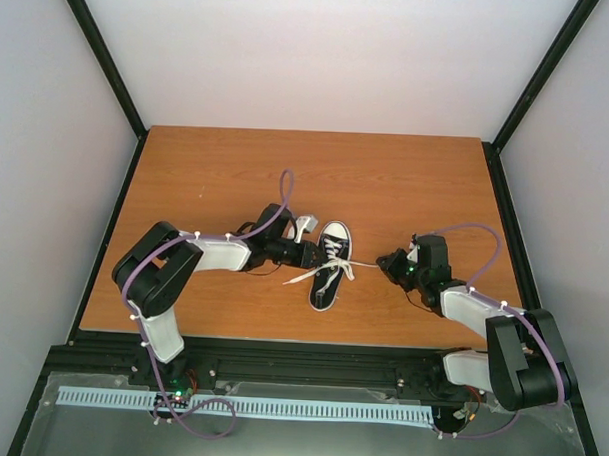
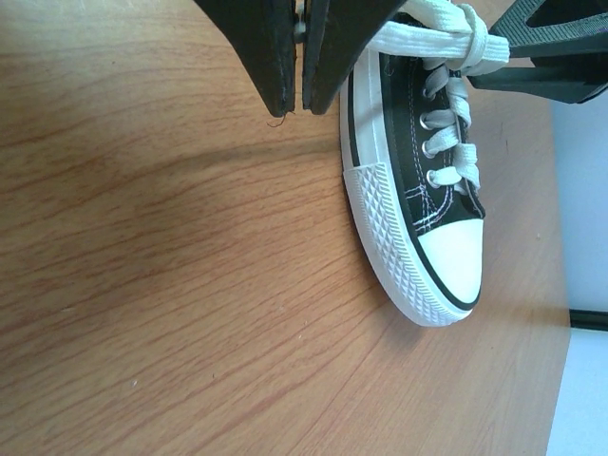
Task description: Tie the shoes
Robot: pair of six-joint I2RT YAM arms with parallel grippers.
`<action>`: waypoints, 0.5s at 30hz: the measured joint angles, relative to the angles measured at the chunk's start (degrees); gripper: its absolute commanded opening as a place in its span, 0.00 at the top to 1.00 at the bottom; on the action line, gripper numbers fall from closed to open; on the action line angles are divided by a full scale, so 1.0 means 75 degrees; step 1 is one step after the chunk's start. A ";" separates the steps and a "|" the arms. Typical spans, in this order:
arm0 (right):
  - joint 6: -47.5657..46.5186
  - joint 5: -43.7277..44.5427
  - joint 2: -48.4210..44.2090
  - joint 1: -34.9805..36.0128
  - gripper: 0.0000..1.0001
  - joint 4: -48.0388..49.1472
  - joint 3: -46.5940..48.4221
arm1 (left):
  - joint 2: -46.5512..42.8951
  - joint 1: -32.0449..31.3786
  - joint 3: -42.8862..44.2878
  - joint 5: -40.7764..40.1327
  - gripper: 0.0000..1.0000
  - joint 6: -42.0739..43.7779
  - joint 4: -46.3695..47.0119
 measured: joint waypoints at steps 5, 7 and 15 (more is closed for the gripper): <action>0.0003 -0.0020 0.0003 -0.0012 0.97 0.0009 0.0000 | 0.0052 -0.0015 -0.0020 0.0032 0.65 -0.0061 0.0017; 0.0003 -0.0026 0.0017 -0.0017 0.97 0.0015 0.0000 | 0.0076 -0.0020 -0.0023 0.0044 0.59 -0.0090 0.0026; -0.0006 -0.0026 0.0052 -0.0070 0.84 0.0015 0.0000 | -0.0149 -0.0058 -0.0271 0.0041 0.36 -0.0207 0.0312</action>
